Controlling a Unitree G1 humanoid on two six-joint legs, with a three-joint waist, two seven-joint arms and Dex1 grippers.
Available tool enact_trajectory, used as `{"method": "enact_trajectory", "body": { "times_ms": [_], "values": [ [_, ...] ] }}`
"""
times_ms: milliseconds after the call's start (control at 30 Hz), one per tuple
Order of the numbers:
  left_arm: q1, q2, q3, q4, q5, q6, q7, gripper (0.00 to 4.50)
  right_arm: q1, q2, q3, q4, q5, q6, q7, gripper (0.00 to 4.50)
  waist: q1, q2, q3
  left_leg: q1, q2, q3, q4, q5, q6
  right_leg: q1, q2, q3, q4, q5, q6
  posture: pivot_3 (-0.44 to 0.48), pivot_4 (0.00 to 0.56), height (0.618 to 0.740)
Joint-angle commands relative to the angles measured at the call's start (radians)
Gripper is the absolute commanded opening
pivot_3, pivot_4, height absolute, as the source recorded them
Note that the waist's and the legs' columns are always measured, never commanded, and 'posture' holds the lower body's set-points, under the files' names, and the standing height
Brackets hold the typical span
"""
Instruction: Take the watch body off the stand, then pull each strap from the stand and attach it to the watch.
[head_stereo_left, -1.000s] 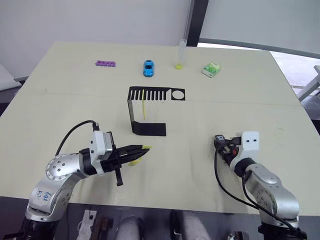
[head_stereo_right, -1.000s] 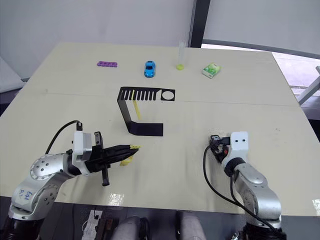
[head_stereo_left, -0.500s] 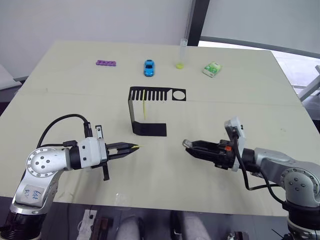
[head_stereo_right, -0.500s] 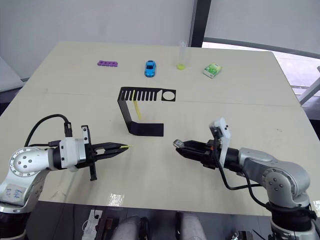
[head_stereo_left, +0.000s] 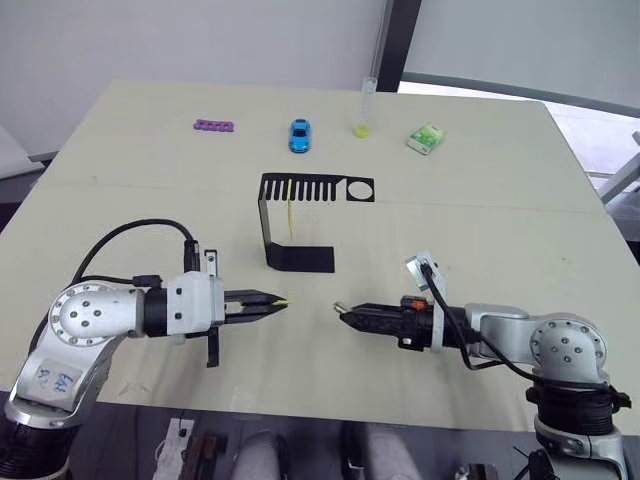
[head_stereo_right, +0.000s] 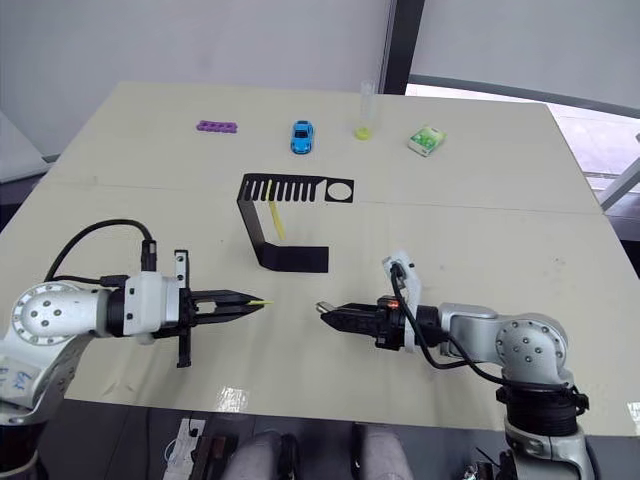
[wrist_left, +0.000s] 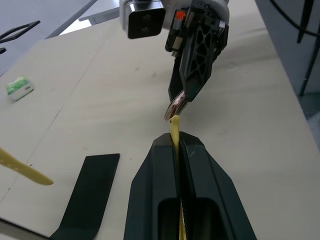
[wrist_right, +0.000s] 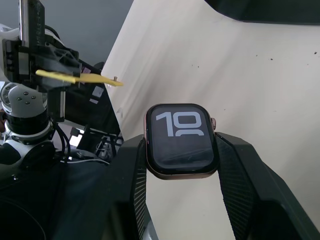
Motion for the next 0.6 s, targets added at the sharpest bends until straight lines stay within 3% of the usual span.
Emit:
{"method": "enact_trajectory", "body": {
  "times_ms": [33, 367, 600],
  "values": [
    [-0.034, 0.019, -0.018, -0.005, 0.013, -0.005, -0.026, 0.0, -0.021, 0.006, 0.009, -0.002, 0.063, 0.007, -0.045, 1.52, 0.0, 0.0, 0.0, 0.0, 0.0, 0.0, 0.0, 0.0, 0.0, 0.0, 0.0, 0.0, 0.0, 0.0, 0.0, 0.0, 0.15, 0.74],
    [-0.144, 0.005, -0.135, 0.084, 0.165, -0.109, -0.06, 0.0, -0.031, 0.006, 0.034, 0.007, 0.164, -0.022, -0.141, 1.52, 0.002, 0.0, 0.0, -0.002, 0.0, 0.0, 0.0, 0.0, 0.0, -0.001, 0.001, 0.0, -0.001, 0.0, 0.0, 0.0, 0.15, 0.74],
    [-0.188, -0.035, -0.179, 0.106, 0.195, -0.116, -0.053, 0.0, -0.027, -0.014, 0.059, -0.005, 0.239, -0.054, -0.208, 1.52, 0.002, 0.0, 0.0, -0.004, 0.0, 0.0, 0.001, 0.0, 0.0, -0.003, 0.001, 0.0, 0.0, 0.0, 0.0, 0.0, 0.15, 0.74]
  ]
}}
